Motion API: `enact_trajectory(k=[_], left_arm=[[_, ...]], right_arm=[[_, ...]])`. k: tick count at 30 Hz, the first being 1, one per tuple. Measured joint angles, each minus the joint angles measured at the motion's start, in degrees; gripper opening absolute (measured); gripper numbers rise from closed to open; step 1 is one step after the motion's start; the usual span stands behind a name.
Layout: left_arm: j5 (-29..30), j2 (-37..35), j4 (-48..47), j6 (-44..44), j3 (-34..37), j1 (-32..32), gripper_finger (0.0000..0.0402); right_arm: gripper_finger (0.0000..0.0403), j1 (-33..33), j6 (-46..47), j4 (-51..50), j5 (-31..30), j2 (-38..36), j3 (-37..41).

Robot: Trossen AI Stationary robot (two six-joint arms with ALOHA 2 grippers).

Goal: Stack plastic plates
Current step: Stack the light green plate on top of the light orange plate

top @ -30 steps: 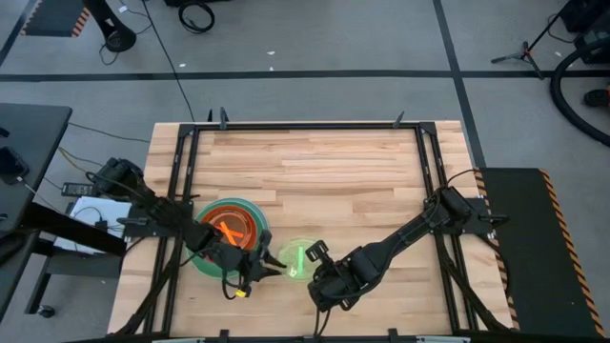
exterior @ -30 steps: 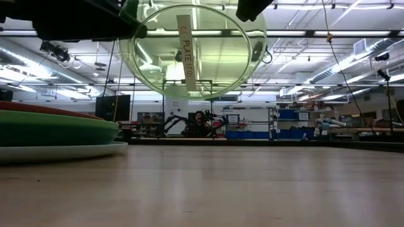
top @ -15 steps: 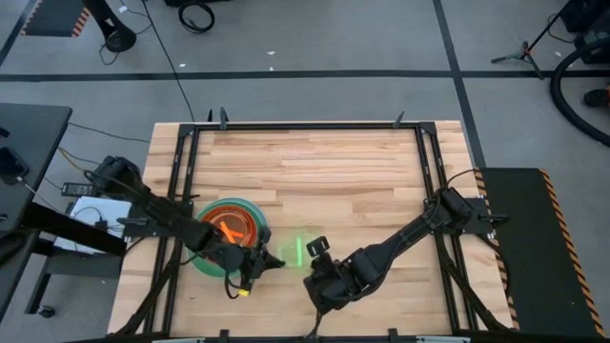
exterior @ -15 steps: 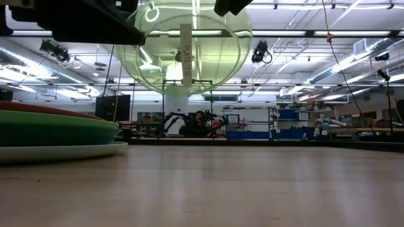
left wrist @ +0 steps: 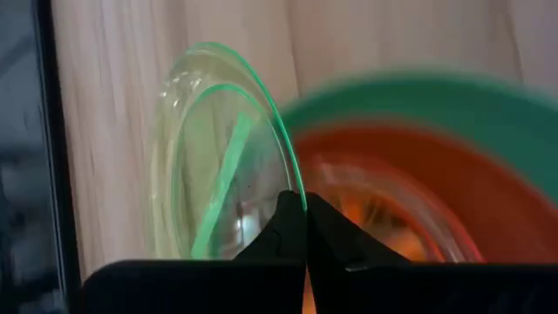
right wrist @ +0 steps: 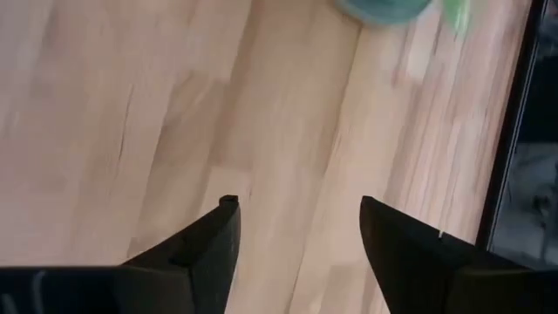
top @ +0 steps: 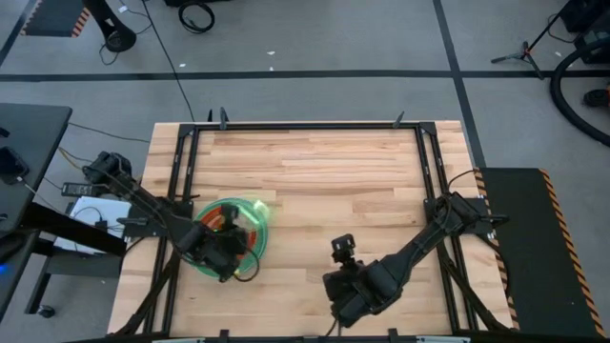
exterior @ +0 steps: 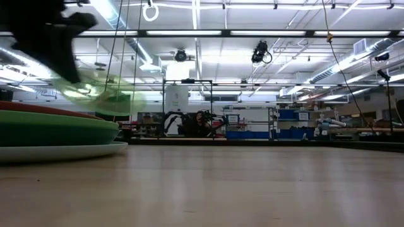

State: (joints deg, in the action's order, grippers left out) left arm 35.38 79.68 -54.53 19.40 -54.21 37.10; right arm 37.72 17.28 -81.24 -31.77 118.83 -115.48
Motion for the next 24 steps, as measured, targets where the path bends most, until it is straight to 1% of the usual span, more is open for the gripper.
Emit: enact_trajectory(k=[3, 5, 9, 13, 18, 20, 24], left_arm=[[-2.49, 0.02, -7.18, 10.57, -0.52, 4.04, 0.0003], [-2.81, 0.02, -8.47, 15.38, -0.96, 7.15, 0.0003], [-2.16, 0.05, -6.82, 21.81, -0.81, 12.26, 0.0003], [-1.82, 0.90, -6.99, 25.97, 1.11, 14.34, 0.0003], [-2.76, 2.20, -7.13, 29.18, 4.24, 14.54, 0.0004], [-3.42, 2.51, -6.96, 29.91, 4.75, 14.49, 0.0013], [-5.42, 2.49, -6.91, 30.44, 4.54, 14.47, 0.0047]], right_arm=[[0.0241, 1.07, 3.17, -1.96, -0.38, 0.00, 1.12], [0.0239, 1.53, 3.97, -2.53, -1.38, 0.00, 1.85], [0.0239, 1.68, 4.13, -2.38, -4.78, 0.00, 2.87], [0.0238, 1.12, 4.27, -1.65, -6.03, 0.00, 3.43], [0.0240, 0.68, 6.37, -0.94, -6.03, 0.00, 3.54], [0.0242, 0.76, 7.06, -0.89, -5.97, 0.00, 3.54], [0.0242, 1.19, 8.65, -0.93, -5.88, 0.00, 3.54]])
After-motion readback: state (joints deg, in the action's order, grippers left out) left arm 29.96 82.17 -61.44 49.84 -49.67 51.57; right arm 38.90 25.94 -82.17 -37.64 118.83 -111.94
